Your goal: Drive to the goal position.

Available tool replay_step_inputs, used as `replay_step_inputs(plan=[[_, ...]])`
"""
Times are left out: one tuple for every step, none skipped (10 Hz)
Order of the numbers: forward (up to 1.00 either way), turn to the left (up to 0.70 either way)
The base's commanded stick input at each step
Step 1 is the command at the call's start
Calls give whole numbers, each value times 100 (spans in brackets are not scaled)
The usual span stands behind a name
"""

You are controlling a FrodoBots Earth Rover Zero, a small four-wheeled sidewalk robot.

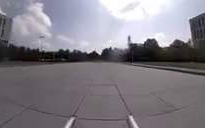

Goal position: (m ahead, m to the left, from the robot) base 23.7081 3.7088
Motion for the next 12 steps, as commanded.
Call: replay_step_inputs(plan=[[70, 5], [70, 5], [70, 5], [70, 5], [70, 5], [70, 5], [70, 5], [70, 5], [70, 5], [70, 5], [70, 5], [70, 5]])
